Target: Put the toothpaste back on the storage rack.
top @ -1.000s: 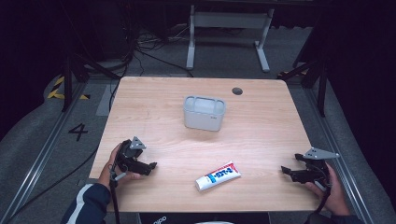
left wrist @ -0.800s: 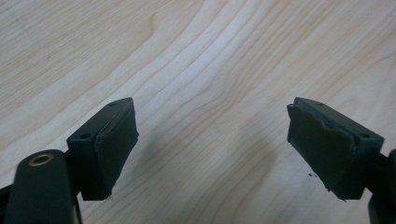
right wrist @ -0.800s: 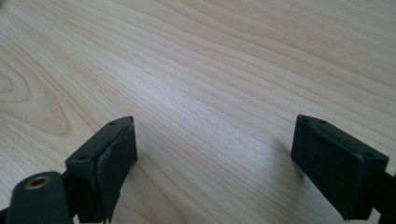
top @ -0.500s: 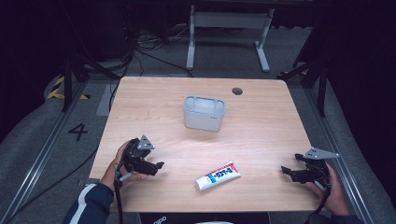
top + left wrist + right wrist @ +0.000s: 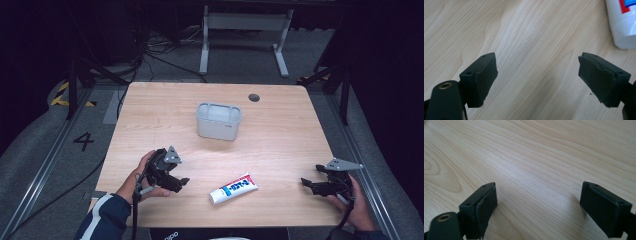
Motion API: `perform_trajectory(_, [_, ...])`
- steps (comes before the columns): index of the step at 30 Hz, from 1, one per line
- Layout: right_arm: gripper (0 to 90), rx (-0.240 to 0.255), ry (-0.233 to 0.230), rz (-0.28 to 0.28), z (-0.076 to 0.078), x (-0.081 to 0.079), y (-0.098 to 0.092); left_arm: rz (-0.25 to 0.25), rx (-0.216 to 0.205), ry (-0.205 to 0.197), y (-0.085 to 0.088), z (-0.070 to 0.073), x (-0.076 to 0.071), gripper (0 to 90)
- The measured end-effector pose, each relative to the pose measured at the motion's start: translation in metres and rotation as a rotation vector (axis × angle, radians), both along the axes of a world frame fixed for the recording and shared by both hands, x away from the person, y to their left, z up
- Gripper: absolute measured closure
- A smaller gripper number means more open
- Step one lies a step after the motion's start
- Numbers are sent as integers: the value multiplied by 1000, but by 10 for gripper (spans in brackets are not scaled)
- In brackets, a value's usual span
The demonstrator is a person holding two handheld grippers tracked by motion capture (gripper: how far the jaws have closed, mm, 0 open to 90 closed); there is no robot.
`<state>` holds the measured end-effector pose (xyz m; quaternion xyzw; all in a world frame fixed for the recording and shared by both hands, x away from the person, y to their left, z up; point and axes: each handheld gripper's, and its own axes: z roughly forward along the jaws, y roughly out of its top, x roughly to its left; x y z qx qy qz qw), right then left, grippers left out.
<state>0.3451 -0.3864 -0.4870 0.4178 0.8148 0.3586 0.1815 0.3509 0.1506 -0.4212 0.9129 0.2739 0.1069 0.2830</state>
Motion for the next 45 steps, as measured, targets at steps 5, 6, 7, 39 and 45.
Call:
perform_trajectory(5, [146,0,0,0,0,0,0,-51,13,-2,-19,6,-2,162])
perform_trajectory(6, [146,0,0,0,0,0,0,-59,15,-5,-23,6,-2,164])
perform_trajectory(7, [146,0,0,0,0,0,0,-66,17,1,-27,7,-2,168])
perform_trajectory(39, [146,0,-1,0,0,0,0,-273,105,34,-119,5,-4,178])
perform_trajectory(45, [146,0,0,0,0,0,0,-297,123,57,-136,-2,0,178])
